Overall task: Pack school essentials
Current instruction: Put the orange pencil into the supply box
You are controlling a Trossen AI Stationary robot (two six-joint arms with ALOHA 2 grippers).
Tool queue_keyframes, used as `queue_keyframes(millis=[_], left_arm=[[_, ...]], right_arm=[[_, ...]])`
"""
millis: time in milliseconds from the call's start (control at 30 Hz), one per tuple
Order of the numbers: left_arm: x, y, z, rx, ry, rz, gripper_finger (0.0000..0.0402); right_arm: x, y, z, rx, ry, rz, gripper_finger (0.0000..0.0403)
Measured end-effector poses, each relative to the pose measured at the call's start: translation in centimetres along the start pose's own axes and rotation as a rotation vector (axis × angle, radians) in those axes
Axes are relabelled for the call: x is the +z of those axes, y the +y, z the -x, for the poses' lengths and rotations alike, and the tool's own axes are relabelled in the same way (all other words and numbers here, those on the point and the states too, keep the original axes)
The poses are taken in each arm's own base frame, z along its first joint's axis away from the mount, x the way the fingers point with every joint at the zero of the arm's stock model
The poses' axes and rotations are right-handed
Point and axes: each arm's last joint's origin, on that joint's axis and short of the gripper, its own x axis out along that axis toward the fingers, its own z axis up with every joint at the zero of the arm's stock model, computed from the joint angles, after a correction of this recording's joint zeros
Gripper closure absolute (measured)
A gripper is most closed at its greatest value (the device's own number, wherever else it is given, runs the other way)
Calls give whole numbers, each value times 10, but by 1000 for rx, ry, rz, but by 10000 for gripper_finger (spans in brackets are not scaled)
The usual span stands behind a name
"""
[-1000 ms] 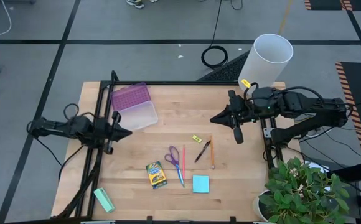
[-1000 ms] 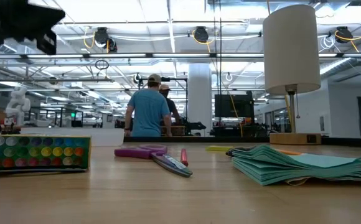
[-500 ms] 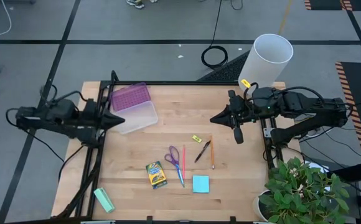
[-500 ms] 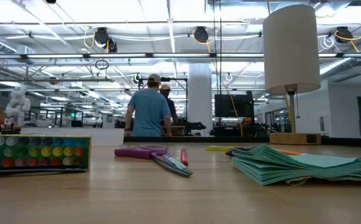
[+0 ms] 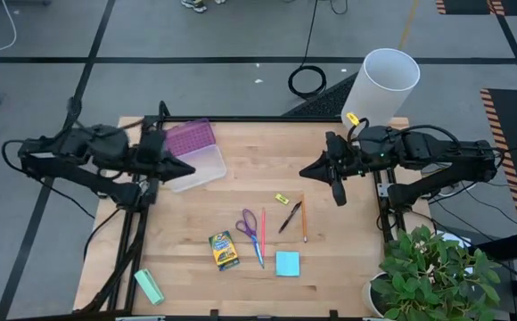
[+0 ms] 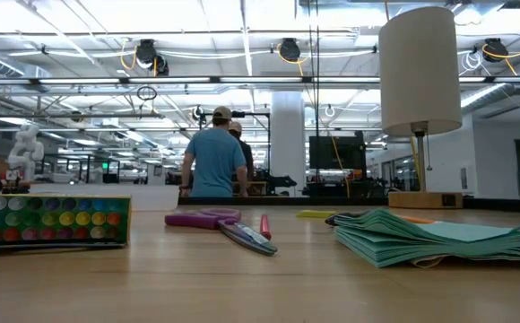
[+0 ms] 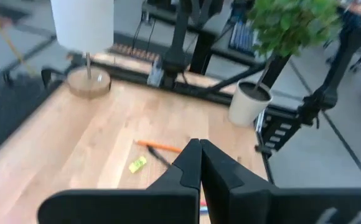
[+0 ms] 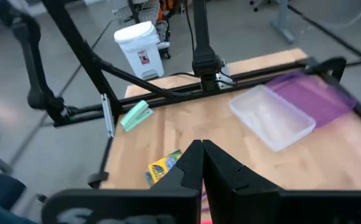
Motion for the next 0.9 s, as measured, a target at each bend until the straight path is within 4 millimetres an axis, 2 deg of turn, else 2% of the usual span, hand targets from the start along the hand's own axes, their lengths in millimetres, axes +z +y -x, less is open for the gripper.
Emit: queue_keyframes(millis=[200,333,467,667,900], left_arm=[[17,-9,-22,17,23,203,399],[13,-10,-37,24,86,397,399],[7,-18,-51,8,154,482,399],[2,-33,-69,24,165,463,399],[-3,-36,-84,62,193,489,398]], right_arm=[[0,0,-1,0,2,-302,403],[-1,-1,-1,-31,3,-450,403],[-9,1,-2,-67,34,-537,403],[-36,7,-16,-162,65,-716,400],[-77,17,-31,-247,132,-883,380]])
